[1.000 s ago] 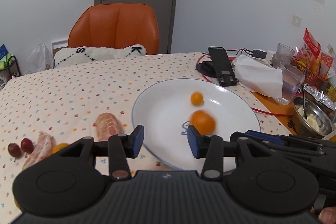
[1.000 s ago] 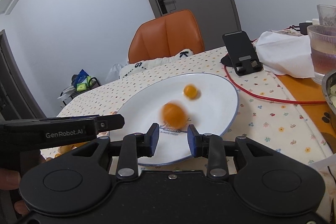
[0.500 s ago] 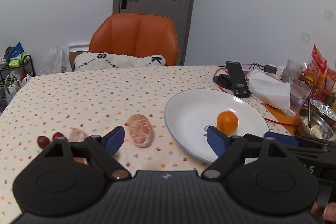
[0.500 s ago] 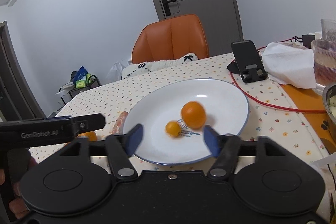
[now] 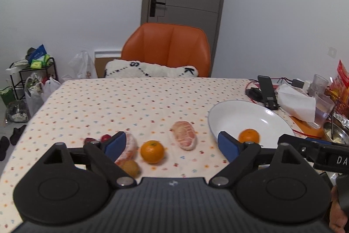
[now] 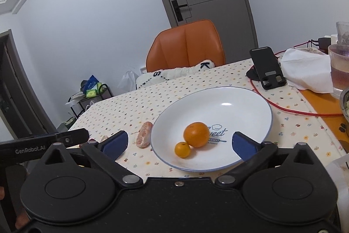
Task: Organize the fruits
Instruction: 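Pull both open tools back from the plate toward the remaining fruit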
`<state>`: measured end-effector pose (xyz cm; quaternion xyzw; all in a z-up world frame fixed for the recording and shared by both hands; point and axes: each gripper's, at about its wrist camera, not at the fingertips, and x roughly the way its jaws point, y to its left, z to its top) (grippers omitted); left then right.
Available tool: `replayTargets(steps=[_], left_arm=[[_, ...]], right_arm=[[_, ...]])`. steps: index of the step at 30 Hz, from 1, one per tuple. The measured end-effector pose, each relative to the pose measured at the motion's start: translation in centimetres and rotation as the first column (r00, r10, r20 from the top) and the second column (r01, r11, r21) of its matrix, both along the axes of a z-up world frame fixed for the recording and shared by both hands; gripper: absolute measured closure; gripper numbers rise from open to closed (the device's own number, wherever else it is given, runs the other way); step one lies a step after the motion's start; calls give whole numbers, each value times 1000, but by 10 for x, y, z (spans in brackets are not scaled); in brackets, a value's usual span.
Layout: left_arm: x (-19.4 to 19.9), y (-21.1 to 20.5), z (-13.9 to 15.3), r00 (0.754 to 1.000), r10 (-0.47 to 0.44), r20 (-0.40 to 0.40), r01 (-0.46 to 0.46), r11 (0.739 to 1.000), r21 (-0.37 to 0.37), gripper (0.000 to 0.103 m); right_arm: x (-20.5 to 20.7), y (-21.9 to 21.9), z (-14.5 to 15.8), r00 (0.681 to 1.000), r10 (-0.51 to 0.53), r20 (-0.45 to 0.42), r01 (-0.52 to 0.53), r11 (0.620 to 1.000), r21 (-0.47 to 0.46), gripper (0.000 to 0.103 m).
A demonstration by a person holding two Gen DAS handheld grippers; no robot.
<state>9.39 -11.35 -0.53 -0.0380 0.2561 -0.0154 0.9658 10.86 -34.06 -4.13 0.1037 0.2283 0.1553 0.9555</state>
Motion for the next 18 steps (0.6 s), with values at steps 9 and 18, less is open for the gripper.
replayTargets(steps=[9,18], left_arm=[[-16,19,2,999,-24,-39,22,999,-46,10],[-34,38,1,999,7,-32,-8,999,-40,8]], right_arm=[[-6,13,3,1000,27,2,-27,1000,-9,0],[-10,33,0,998,58,-13,-59,998,-26,0]])
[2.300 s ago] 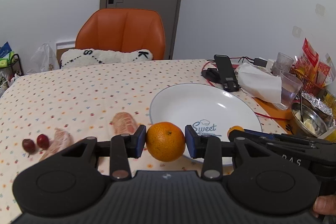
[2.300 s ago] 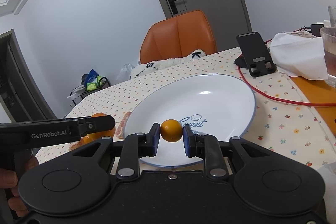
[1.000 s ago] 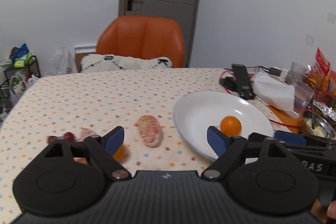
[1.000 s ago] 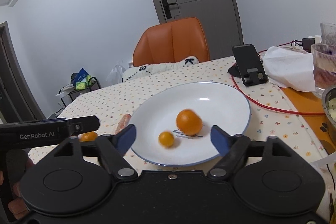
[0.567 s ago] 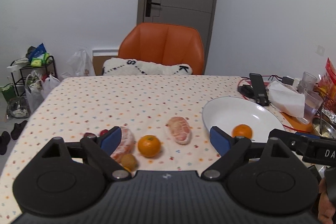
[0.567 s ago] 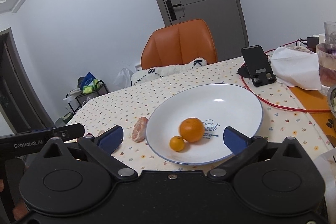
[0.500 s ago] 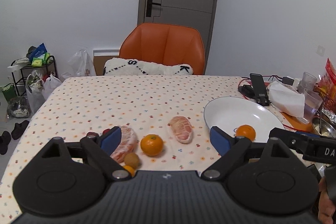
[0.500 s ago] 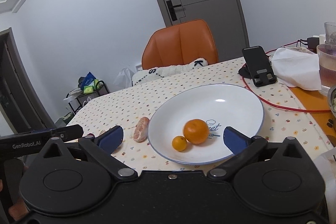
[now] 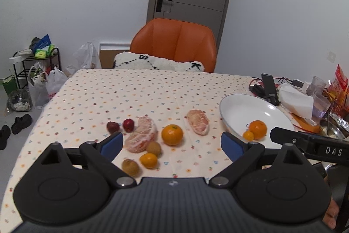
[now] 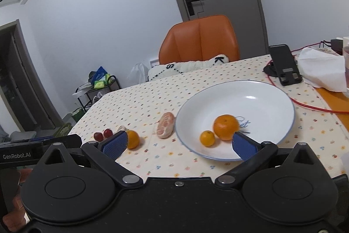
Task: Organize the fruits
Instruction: 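Pull both open tools back from the plate toward the remaining fruit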
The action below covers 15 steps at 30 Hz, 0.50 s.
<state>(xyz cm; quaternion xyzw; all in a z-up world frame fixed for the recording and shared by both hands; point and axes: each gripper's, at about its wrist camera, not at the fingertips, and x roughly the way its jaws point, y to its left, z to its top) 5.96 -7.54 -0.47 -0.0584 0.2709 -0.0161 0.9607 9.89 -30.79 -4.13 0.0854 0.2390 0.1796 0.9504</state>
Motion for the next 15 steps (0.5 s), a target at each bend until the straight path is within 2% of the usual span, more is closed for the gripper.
replayTargets(steps=[5,15], left_arm=[[-7,13,-2,999,38,14,-38,999,-12,8],[-14,37,-19,997,74,-19,-75,997,-21,8]], right_arm=[[-1,10,0,1000,9,3,-9,1000,-11,0],[-1,36,-8,996,76,-37,-78,996,-36,0]])
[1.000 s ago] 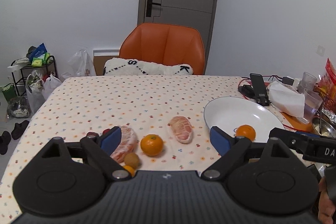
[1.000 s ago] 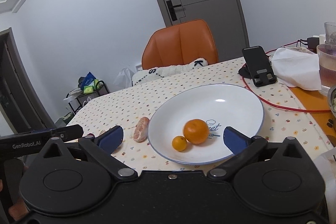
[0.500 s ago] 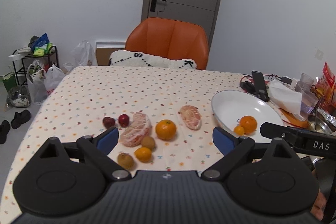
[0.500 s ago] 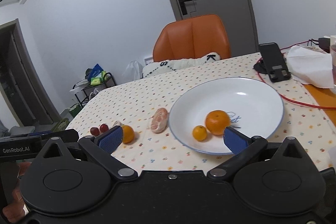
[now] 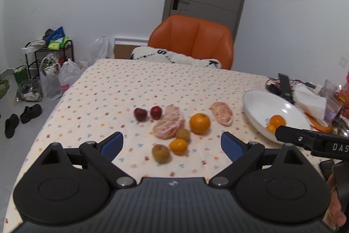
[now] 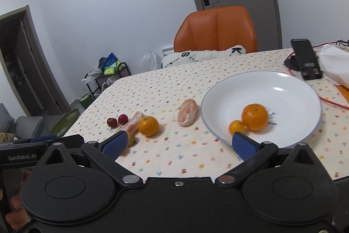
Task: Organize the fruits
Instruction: 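Pull both open tools back from the plate toward the remaining fruit, then close the left tool around a brown kiwi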
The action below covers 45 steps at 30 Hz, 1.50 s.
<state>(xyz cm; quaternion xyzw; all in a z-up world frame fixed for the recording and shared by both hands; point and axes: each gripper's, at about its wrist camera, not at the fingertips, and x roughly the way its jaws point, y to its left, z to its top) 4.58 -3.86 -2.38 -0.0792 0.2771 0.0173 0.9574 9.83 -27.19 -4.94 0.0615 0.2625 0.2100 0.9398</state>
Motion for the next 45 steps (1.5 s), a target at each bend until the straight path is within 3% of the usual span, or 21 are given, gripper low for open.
replayTargets(steps=[14,19,24,29,33,45], left_arm=[[6,19,-24,1000,-6,-12,5,998,-58,12],[15,22,-32,1000,-14,-24,12,997,-71,29],[23,22,-40,999,-28,-36,25,997,-74,38],[32,22,-49,997,-44,-58,39,996,-85,51],[39,26,-55,995,-56,-77,48,994,-99,78],[42,51,-46,999,-18,-51,12,994,-108,79]], right_arm=[[4,32,-11,997,78,-15,-78,996,-38,0],[8,41,-14,994,111,-17,-111,993,-36,7],[16,49,-19,993,116,-32,-118,992,-35,15],[24,53,-23,992,116,-43,-118,992,-37,17],[32,58,-25,992,117,-51,-119,992,-39,17],[48,87,-19,984,168,-54,-170,985,-33,28]])
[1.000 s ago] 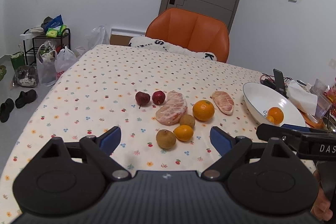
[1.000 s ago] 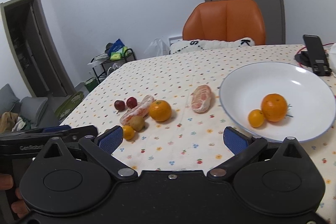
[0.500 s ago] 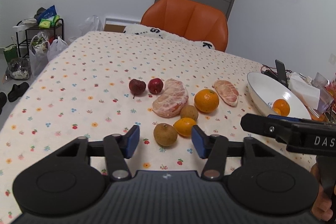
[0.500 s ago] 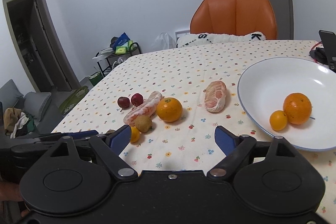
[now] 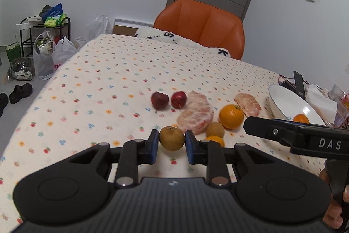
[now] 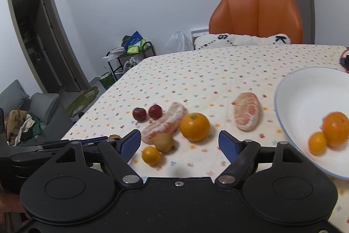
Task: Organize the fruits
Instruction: 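Close the left tool around a brown kiwi, then grasp a pink pomelo segment with the right tool while the left tool holds the kiwi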
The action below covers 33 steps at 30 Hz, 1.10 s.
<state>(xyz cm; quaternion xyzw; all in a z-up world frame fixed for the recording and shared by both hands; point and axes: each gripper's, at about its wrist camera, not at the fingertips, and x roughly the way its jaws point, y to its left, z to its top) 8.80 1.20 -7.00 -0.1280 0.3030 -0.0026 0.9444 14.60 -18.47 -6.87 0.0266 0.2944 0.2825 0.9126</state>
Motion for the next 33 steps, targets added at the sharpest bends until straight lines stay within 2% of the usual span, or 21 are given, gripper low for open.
replayTargets(steps=[9,18,25,33], left_arm=[[0,24,7,999,31,15,-31,999,-5,79],[-3,49,11,998,55,30,-54,998,-26,79],[-4,67,9,997,65,38,-63,997,-51,79],[-4,82,7,996,74,45,-70,994,-79,79]], right_arm=[[10,30,1,999,40,-18,-40,999,-26,38],[26,56,-3,996,35,-82,-40,998,-49,39],[36,73,-11,993,3,-116,-16,993,-114,40],[43,90,-19,995,-20,-99,1,981,-196,39]])
